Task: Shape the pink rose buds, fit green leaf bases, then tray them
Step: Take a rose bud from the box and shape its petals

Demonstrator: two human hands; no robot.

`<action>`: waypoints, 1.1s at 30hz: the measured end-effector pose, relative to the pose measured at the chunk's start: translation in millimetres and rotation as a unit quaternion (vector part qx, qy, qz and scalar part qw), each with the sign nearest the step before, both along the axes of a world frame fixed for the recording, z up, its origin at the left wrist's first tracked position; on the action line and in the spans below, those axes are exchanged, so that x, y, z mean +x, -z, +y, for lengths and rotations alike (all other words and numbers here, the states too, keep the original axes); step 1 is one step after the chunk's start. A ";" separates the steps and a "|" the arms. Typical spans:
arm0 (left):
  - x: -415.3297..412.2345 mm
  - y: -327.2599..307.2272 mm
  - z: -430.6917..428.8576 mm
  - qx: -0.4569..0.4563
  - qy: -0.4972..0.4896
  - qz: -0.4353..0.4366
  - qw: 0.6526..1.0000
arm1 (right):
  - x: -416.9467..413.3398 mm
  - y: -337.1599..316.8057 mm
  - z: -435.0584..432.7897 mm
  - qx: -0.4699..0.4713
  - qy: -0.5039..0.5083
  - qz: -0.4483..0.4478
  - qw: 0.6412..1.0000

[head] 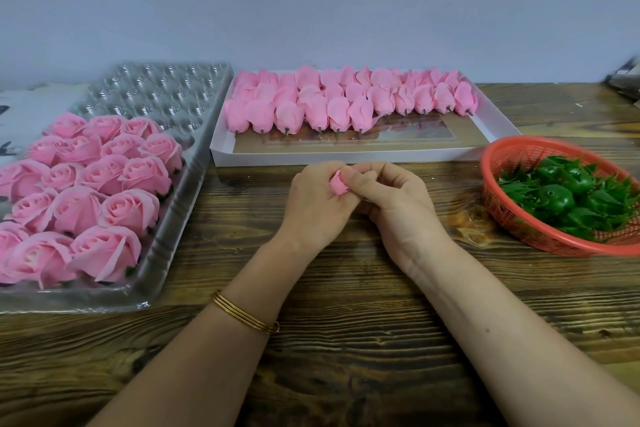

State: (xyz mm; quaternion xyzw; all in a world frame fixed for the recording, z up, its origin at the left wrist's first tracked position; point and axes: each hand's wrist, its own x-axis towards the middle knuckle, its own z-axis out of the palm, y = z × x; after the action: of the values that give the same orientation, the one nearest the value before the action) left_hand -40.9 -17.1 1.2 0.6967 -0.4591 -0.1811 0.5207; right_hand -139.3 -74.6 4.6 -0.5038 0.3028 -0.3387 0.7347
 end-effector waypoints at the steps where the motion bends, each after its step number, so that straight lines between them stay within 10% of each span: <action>1: -0.1 0.0 -0.1 -0.001 0.001 0.004 1.000 | 0.3 -0.2 0.4 0.000 0.001 0.002 1.000; 13: -3.9 -1.6 -4.8 -0.081 -0.046 0.117 0.989 | 4.0 2.0 -2.1 0.051 0.058 -0.023 0.997; 21: -11.4 -7.3 -7.4 -0.125 -0.046 0.309 0.942 | 5.1 5.1 11.9 -0.179 -0.016 0.067 0.981; 33: -9.8 -10.1 -6.5 -0.097 -0.013 0.351 0.931 | 3.6 8.9 9.2 -0.253 0.018 0.095 0.963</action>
State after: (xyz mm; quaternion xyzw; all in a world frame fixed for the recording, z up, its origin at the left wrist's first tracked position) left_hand -50.7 -23.6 11.3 0.5408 -0.2528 -0.3622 0.7159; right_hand -135.7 -65.4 -4.3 -0.6978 0.2845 -0.3679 0.5448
